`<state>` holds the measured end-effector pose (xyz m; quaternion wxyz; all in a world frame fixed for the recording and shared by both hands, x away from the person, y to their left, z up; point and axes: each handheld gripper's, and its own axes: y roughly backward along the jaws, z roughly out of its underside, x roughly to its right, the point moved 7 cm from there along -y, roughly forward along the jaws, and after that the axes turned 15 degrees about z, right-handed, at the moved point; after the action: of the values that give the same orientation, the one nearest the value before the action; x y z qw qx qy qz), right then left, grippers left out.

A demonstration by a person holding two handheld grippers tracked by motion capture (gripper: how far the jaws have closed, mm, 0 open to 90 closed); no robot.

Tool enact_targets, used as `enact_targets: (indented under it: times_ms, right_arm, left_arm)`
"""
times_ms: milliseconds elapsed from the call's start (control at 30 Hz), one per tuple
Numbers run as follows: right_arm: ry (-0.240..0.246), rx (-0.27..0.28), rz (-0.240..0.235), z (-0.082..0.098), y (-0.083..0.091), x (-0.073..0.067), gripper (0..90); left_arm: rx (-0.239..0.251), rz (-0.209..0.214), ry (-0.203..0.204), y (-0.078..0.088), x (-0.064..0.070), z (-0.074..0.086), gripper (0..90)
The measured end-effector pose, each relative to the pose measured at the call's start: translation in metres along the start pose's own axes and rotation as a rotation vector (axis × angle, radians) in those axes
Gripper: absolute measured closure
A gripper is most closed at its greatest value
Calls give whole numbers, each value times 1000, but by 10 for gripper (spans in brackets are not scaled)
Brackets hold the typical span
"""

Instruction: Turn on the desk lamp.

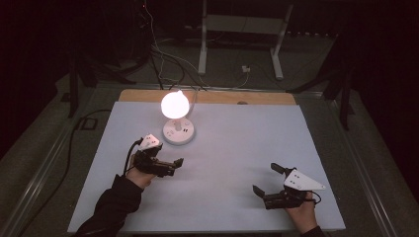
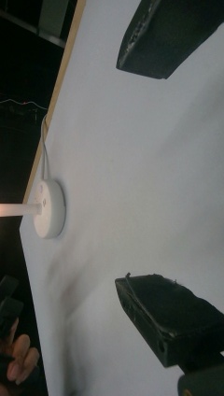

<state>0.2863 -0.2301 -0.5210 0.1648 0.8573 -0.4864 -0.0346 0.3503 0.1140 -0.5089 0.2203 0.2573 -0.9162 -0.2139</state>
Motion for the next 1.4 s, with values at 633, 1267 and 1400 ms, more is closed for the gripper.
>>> enact_targets:
  times_ms: [633, 1267, 1400]
  right_arm:
    - [7, -9, -3, 1, -1, -1, 0]
    - [2, -17, -6, 2, -2, -1, 0]
    - [-2, -17, -6, 2, -2, 0, 0]
  left_arm:
    - [3, 22, -3, 43, 0, 43, 4]
    - [-30, 2, -8, 60, 0, 87, 4]
    - [-70, 3, -8, 58, 0, 93, 4]
